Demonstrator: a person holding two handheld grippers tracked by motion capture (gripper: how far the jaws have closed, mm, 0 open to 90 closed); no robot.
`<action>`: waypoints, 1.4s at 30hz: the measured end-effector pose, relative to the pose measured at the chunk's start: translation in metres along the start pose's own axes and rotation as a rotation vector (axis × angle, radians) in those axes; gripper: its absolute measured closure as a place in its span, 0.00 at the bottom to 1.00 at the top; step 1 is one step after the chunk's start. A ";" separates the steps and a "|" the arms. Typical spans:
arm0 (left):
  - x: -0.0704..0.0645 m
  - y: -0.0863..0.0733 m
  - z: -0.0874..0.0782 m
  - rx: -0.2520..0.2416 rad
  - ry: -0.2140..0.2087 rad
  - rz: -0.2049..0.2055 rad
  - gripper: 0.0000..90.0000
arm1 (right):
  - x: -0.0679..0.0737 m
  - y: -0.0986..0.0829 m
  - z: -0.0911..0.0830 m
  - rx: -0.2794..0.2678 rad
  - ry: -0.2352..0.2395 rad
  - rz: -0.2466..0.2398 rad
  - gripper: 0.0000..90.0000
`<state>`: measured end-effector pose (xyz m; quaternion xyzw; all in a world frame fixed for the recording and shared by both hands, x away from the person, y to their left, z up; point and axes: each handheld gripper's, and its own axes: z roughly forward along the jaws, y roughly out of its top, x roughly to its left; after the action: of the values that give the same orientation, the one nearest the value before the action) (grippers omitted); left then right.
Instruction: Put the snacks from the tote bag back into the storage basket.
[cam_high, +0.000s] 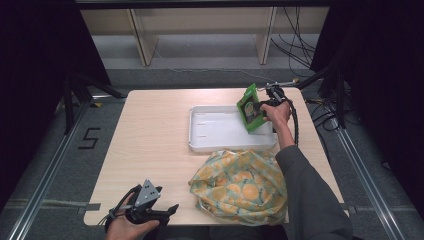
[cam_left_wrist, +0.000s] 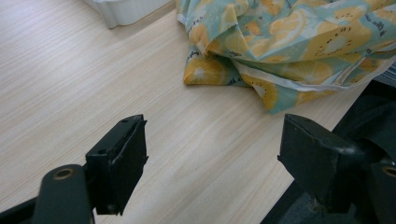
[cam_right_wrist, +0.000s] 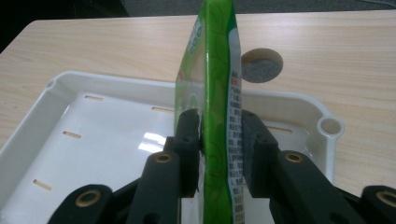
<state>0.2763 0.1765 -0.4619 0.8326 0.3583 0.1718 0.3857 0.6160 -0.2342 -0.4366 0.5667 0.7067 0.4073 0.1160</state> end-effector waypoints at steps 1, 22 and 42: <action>0.000 0.000 0.000 0.000 -0.002 -0.007 0.25 | -0.003 0.000 -0.001 0.023 -0.004 -0.029 0.79; 0.000 0.001 0.001 -0.008 -0.022 0.013 0.25 | -0.008 -0.007 -0.002 0.063 -0.027 0.071 0.76; 0.000 0.001 0.000 0.012 -0.026 0.037 0.25 | -0.018 -0.013 0.001 0.077 -0.052 0.111 0.74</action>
<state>0.2767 0.1761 -0.4607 0.8437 0.3388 0.1659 0.3820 0.6137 -0.2504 -0.4518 0.6194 0.6863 0.3706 0.0897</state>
